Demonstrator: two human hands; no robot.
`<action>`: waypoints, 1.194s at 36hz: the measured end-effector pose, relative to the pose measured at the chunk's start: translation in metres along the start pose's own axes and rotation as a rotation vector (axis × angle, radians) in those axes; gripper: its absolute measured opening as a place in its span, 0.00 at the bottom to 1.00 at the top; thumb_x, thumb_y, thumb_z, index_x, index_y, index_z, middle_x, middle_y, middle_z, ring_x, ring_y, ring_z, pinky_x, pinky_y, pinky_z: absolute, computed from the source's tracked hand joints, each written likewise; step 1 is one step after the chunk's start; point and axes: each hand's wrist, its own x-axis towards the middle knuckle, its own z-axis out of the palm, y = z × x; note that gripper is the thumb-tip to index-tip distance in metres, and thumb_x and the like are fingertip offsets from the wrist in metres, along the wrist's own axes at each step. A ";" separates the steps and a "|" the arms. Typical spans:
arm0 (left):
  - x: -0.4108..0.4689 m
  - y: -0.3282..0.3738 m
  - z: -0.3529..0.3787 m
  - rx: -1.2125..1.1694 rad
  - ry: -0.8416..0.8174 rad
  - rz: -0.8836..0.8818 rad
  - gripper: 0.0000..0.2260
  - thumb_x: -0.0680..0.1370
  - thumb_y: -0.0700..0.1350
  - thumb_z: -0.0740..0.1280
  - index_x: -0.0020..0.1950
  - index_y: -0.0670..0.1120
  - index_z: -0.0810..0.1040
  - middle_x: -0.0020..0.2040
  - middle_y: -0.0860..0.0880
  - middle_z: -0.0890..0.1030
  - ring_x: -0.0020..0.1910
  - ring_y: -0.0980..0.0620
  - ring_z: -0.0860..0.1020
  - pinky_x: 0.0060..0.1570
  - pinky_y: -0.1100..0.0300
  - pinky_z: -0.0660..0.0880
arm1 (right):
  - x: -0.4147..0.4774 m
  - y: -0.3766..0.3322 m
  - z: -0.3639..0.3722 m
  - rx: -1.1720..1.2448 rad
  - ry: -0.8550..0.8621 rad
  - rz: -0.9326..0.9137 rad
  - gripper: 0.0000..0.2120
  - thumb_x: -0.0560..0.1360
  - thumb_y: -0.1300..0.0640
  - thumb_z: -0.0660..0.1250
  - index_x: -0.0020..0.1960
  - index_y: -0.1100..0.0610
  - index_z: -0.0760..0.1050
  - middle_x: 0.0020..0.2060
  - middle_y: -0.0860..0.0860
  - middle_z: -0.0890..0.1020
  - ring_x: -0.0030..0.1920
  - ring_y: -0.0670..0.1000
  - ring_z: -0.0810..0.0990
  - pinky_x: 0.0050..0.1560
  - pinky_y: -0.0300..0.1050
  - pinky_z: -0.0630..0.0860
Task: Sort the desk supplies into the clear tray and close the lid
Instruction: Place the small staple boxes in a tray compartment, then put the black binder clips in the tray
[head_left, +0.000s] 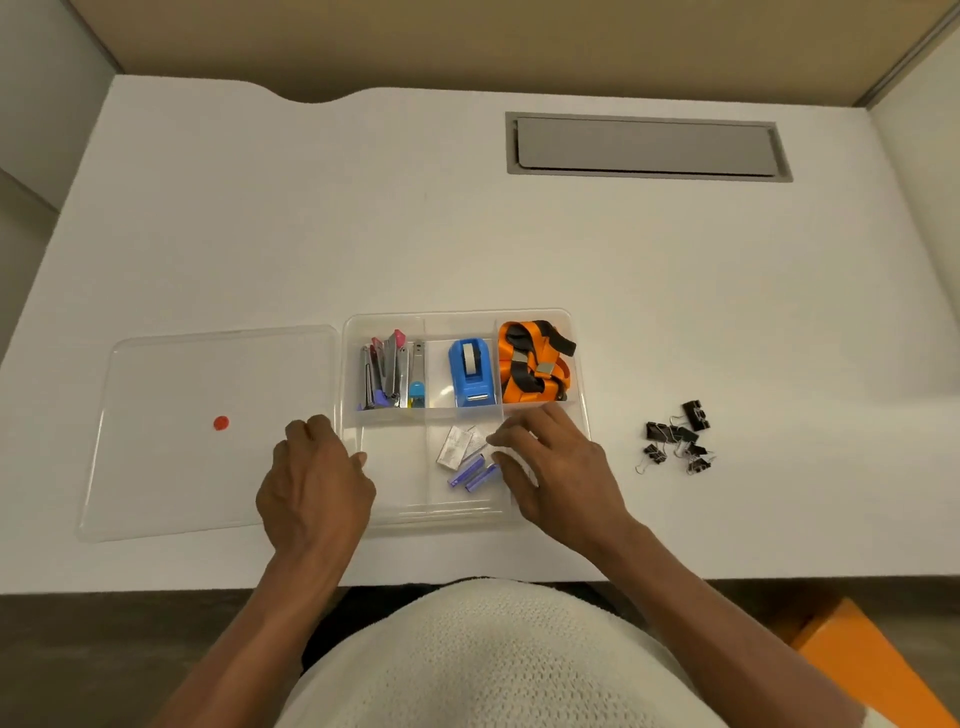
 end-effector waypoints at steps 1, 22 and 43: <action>0.000 0.006 -0.002 0.023 0.007 0.005 0.20 0.78 0.47 0.73 0.64 0.37 0.75 0.57 0.37 0.79 0.51 0.37 0.79 0.41 0.48 0.76 | -0.005 0.005 -0.004 0.004 0.039 0.030 0.10 0.78 0.56 0.75 0.58 0.56 0.84 0.56 0.53 0.85 0.57 0.54 0.82 0.43 0.46 0.85; -0.027 0.244 0.058 0.142 -0.039 1.255 0.21 0.75 0.53 0.75 0.61 0.41 0.78 0.57 0.43 0.79 0.57 0.44 0.74 0.51 0.51 0.75 | -0.094 0.174 -0.082 -0.084 0.015 0.549 0.38 0.68 0.45 0.79 0.75 0.47 0.70 0.71 0.47 0.71 0.71 0.52 0.69 0.44 0.57 0.84; -0.031 0.293 0.117 0.035 -0.321 1.036 0.19 0.77 0.40 0.73 0.65 0.42 0.71 0.59 0.44 0.70 0.54 0.45 0.72 0.43 0.53 0.75 | -0.080 0.215 -0.054 0.120 -0.083 0.638 0.25 0.70 0.47 0.79 0.63 0.41 0.72 0.54 0.47 0.69 0.46 0.52 0.81 0.47 0.52 0.83</action>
